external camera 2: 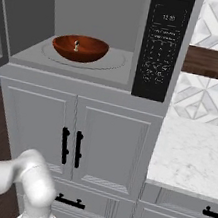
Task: Pick the mushroom from the sink and place it in the bowl. Then pick the bowl and place it in the microwave. Then close the microwave door and press the start button.
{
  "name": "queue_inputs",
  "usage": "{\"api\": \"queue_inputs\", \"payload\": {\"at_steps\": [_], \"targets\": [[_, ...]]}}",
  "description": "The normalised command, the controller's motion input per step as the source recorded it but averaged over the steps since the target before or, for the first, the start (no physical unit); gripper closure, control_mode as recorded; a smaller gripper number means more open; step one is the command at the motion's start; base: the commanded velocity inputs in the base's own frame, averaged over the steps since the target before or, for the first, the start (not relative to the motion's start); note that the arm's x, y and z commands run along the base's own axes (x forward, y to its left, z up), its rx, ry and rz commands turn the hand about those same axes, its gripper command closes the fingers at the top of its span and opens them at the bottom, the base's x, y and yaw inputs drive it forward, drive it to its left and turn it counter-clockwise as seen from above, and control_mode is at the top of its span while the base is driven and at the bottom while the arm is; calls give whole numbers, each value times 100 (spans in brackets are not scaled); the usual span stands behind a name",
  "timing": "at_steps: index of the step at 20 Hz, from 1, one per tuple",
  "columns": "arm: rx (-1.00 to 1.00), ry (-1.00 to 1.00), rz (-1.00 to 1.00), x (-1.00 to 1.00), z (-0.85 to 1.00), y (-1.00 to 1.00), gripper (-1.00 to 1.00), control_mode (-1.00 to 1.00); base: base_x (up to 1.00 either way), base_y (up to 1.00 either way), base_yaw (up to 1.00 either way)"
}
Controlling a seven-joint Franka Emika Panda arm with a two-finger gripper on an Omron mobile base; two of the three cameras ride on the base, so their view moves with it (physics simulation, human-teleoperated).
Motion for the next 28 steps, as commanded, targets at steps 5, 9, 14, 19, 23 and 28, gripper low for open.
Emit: {"api": "queue_inputs", "payload": {"at_steps": [5, 9, 14, 19, 23, 28], "targets": [[9, 0, -21, 0, 29, -100, -100, -100, 0, 0, 0], [7, 10, -27, 0, 6, -100, -100, -100, 0, 0, 0], [5, 17, -36, 0, 0, -100, -100, -100, 0, 0, 0], [14, 21, -38, 4, 0, -100, -100, -100, 0, 0, 0], [19, 25, -31, 9, 0, -100, -100, -100, 0, 0, 0], [14, 22, -28, 69, 0, -99, -100, -100, 0, 0, 0]]}}
